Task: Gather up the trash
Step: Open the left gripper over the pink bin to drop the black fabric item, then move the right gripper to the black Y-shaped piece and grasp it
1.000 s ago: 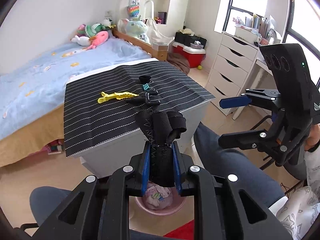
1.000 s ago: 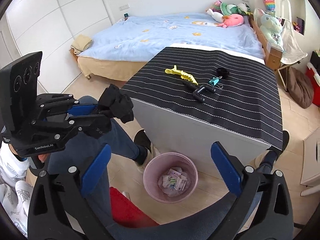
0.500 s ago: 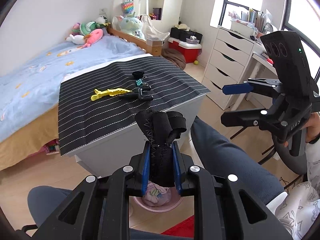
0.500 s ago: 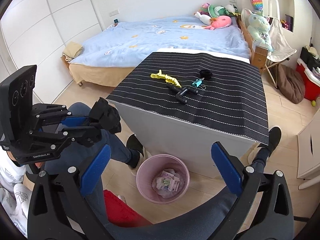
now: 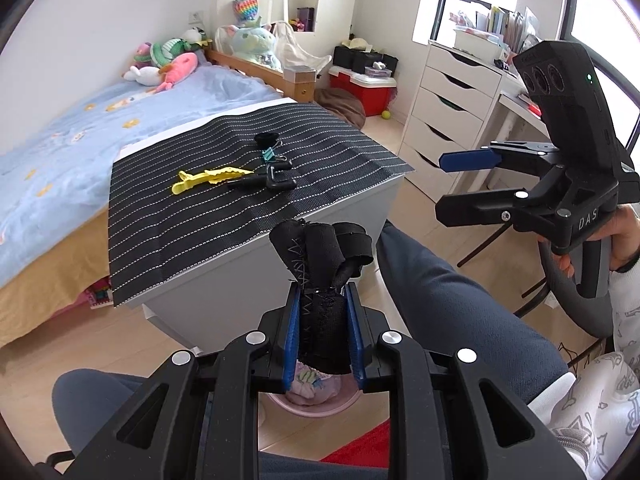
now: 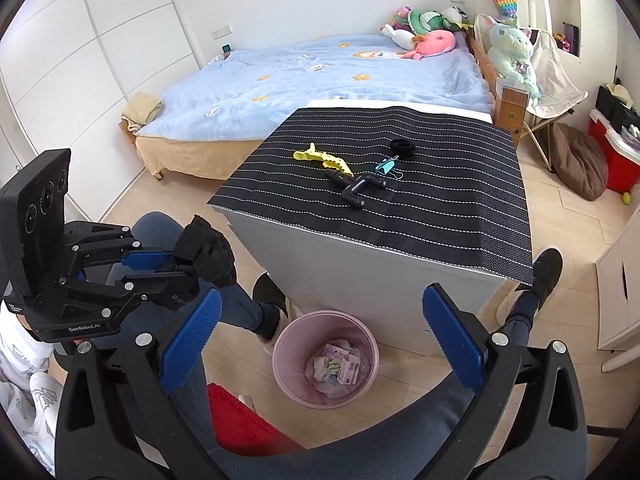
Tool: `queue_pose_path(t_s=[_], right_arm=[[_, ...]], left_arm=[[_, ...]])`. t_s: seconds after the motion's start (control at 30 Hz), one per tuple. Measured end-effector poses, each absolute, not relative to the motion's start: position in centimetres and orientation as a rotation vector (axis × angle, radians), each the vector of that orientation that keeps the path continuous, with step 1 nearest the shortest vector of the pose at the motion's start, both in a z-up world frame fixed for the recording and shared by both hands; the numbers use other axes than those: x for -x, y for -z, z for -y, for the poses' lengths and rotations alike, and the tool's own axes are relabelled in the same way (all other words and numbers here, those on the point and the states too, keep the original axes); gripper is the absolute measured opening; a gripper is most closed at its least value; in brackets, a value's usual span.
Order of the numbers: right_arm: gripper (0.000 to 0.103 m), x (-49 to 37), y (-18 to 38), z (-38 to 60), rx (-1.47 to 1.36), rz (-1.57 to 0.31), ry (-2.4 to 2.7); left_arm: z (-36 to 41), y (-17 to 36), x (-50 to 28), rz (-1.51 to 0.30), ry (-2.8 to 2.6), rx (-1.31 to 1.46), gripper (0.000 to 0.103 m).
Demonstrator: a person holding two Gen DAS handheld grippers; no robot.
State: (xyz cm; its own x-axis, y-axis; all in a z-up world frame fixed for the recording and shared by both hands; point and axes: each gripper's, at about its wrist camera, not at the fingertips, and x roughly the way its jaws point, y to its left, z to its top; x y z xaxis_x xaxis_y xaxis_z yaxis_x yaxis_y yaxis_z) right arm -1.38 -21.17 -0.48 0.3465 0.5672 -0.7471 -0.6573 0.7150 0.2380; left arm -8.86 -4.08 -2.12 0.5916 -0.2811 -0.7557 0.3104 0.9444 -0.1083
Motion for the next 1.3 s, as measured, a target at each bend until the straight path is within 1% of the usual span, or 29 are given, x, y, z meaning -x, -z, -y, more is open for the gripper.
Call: queue_pose_path(t_s=[0.03, 0.1, 0.17, 0.2, 0.37, 0.43, 1.0, 1.3], right_arm=[[0.099, 1.3, 0.4, 21.1, 0.111, -0.922, -0.797], [0.099, 1.3, 0.4, 21.2, 0.111, -0.922, -0.795], [0.099, 1.3, 0.4, 21.2, 0.11, -0.923, -0.794], [0.099, 1.3, 0.4, 21.3, 0.11, -0.923, -0.793], [0.099, 1.4, 0.5, 21.5, 0.106, -0.925, -0.79], [0.099, 1.4, 0.6, 21.5, 0.105, -0.925, -0.792], [0.1, 1.2, 1.0, 21.3, 0.11, -0.93, -0.803], [0.1, 0.3, 0.8, 20.2, 0.181, -0.918, -0.794]], left_arm=[[4.1, 2.2, 8.8, -0.874, 0.347, -0.038, 0.028], [4.2, 2.4, 8.8, -0.879, 0.341, -0.036, 0.046], [3.9, 2.4, 8.8, -0.865, 0.325, -0.015, 0.083], [3.7, 2.4, 8.8, -0.848, 0.32, 0.004, 0.089], [3.3, 2.3, 8.6, -0.827, 0.296, 0.014, 0.095], [3.1, 2.2, 8.5, -0.82, 0.284, 0.025, 0.095], [2.0, 1.7, 8.0, -0.788, 0.209, 0.042, 0.095], [0.9, 1.2, 6.9, -0.762, 0.187, 0.048, 0.095]])
